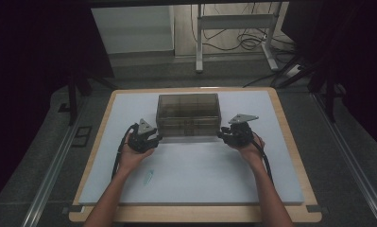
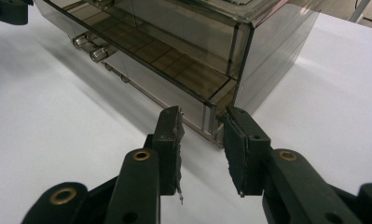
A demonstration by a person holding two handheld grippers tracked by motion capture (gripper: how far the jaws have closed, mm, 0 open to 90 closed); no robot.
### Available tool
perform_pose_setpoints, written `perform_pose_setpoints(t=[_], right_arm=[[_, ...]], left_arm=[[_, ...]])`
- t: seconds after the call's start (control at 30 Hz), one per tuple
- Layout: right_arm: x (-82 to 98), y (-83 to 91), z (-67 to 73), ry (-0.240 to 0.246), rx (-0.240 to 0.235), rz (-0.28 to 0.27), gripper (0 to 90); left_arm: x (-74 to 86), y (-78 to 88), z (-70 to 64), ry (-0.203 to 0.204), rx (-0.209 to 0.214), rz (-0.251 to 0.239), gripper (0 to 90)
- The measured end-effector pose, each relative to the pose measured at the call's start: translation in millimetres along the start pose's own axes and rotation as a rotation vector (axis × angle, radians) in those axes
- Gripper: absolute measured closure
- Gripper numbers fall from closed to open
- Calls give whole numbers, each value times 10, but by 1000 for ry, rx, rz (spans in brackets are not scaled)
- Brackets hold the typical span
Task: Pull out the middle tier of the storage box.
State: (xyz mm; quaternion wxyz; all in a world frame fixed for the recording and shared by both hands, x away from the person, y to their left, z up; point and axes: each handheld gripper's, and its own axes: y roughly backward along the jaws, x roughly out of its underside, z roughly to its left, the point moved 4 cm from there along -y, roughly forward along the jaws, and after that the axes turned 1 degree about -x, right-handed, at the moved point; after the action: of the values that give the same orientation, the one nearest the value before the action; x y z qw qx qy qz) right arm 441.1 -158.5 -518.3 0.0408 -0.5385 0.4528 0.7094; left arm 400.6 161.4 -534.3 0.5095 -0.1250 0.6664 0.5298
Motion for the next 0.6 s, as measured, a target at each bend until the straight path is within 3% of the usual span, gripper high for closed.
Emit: perform_pose_setpoints(t=[0.27,0.6], right_arm=[[3,-8,-19,5,-3,-4,702],[16,-50,-21,13,-5,-3,757]], left_arm=[[15,-52,-2,0,10,3,677],[22,-65,-10,-17,-11,2,746]])
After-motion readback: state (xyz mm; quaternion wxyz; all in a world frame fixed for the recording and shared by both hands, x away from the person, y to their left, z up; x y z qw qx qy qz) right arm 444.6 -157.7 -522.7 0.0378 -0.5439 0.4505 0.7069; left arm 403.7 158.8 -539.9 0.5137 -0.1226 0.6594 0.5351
